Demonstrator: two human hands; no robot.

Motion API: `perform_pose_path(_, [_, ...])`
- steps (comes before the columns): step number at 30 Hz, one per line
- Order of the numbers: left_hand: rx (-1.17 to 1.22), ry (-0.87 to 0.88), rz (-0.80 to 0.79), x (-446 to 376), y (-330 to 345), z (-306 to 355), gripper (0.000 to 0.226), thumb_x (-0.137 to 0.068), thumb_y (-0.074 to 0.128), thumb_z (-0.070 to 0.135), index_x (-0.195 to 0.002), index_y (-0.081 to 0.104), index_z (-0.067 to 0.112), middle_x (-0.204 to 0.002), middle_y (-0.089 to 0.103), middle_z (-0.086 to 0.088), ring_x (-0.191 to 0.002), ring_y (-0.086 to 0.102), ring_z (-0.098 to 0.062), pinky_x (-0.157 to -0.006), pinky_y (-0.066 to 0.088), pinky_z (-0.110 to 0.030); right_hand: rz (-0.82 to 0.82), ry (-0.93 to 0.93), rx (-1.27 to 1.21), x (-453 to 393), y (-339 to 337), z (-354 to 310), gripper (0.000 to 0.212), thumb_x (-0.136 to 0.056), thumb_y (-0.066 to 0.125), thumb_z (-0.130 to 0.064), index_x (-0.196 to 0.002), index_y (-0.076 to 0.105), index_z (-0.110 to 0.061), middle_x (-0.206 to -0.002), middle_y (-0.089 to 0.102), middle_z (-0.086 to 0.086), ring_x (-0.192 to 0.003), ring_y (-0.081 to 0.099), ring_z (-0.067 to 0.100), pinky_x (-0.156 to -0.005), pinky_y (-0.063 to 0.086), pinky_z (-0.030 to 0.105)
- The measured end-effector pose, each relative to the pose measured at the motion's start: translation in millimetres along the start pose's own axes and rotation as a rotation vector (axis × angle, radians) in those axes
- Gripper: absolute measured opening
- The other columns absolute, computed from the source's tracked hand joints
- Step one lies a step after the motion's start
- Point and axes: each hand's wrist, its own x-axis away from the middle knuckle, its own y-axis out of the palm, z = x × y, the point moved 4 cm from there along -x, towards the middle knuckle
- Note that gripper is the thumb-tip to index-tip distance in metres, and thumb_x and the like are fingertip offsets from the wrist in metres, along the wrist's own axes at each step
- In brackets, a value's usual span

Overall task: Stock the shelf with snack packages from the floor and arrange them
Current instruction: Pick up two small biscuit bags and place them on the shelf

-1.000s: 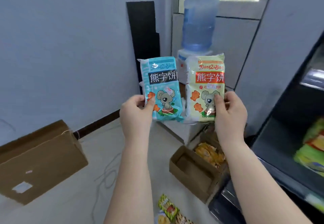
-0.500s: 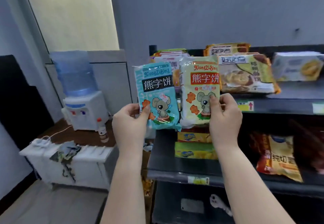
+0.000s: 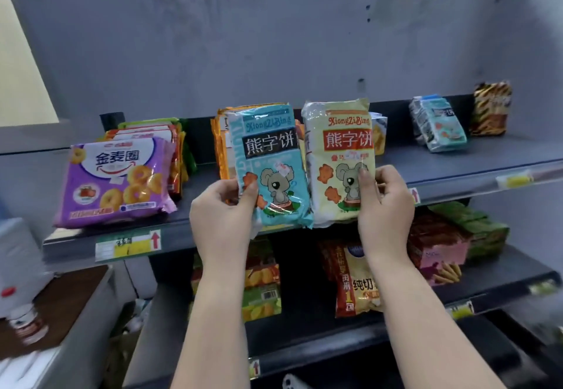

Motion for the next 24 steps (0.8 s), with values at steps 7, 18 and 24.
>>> perform_pose_path(7, [0.053, 0.056, -0.112, -21.2, 81.3, 4.6, 0.014, -0.079, 0.069, 0.03, -0.074, 0.065, 0.018, -0.066, 0.063, 0.011, -0.067, 0.063, -0.011, -0.061, 0.05, -0.02, 0.118, 0.021, 0.088, -44.7, -26.7, 37.4, 0.031, -0.093, 0.049, -0.03, -0.073, 0.049, -0.007, -0.071, 0.058, 0.009, -0.064, 0.051, 0.021, -0.051, 0.035, 0.019])
perform_pose_path(18, [0.083, 0.178, -0.249, -49.3, 182.7, 16.4, 0.013, -0.08, 0.068, 0.029, -0.079, 0.068, 0.016, -0.065, 0.059, 0.014, -0.061, 0.056, 0.002, -0.05, 0.043, -0.008, 0.261, 0.036, 0.133, -107.1, -48.1, 88.6, 0.025, -0.094, 0.05, -0.026, -0.076, 0.051, -0.009, -0.076, 0.061, 0.007, -0.065, 0.054, 0.009, -0.049, 0.038, 0.01])
perform_pose_path(24, [0.078, 0.211, -0.296, -50.6, 236.8, 24.2, 0.015, -0.081, 0.068, 0.029, -0.079, 0.069, 0.014, -0.064, 0.059, 0.017, -0.062, 0.059, 0.0, -0.05, 0.047, -0.013, 0.275, 0.05, 0.167, -145.0, -63.0, 128.9, 0.022, -0.094, 0.05, -0.028, -0.08, 0.053, -0.011, -0.083, 0.064, 0.006, -0.07, 0.057, 0.012, -0.048, 0.038, 0.005])
